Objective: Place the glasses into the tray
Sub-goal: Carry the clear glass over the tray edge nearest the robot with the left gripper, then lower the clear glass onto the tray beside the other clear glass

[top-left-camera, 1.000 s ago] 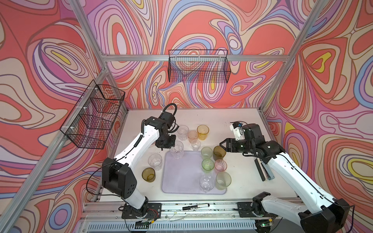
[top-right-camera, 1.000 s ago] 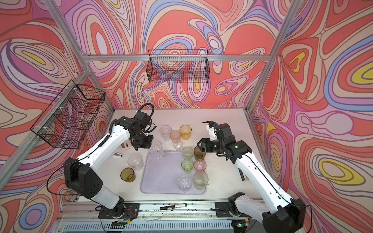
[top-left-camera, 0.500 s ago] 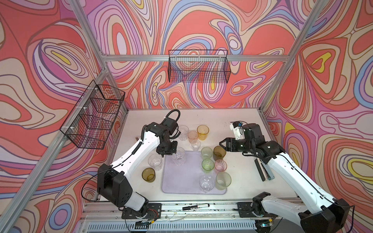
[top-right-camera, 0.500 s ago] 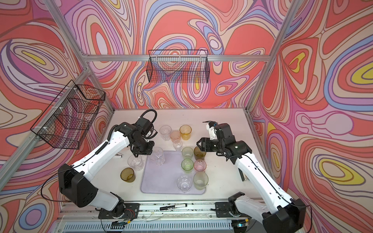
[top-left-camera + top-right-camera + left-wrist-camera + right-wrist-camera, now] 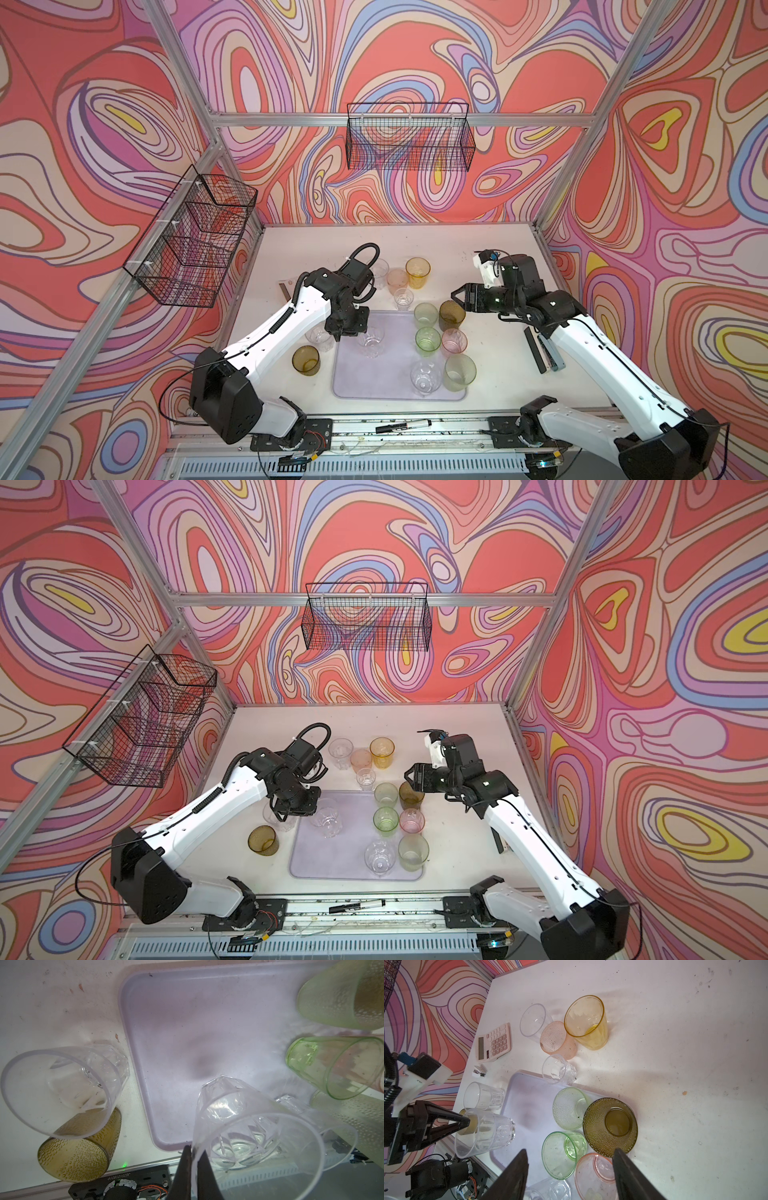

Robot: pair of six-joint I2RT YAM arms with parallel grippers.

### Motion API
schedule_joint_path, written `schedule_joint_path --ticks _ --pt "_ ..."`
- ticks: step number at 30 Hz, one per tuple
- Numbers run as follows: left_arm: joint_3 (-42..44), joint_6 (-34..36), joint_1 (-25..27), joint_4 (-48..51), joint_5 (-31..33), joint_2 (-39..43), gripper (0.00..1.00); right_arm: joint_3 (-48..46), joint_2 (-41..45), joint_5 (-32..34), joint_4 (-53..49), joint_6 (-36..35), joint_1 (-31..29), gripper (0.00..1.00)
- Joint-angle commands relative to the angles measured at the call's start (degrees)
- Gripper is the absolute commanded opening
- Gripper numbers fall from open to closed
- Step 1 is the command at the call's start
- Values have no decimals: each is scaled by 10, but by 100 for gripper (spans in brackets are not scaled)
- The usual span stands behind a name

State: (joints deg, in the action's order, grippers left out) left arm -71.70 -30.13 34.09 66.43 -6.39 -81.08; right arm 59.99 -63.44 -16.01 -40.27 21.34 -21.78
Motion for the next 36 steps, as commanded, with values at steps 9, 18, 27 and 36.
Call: schedule_joint_path --ticks 9,18,27,36 --pt "41 -36 33 -5 -2 35 0 -9 6 -3 5 -1 2 67" --pt "70 -54 73 -6 19 49 0 -10 10 -2 1 0 2 67" --pt "88 -76 121 -24 16 49 0 -8 6 -6 5 4 2 67" --pt "89 -80 155 -22 28 44 0 -1 -2 -8 10 3 2 67"
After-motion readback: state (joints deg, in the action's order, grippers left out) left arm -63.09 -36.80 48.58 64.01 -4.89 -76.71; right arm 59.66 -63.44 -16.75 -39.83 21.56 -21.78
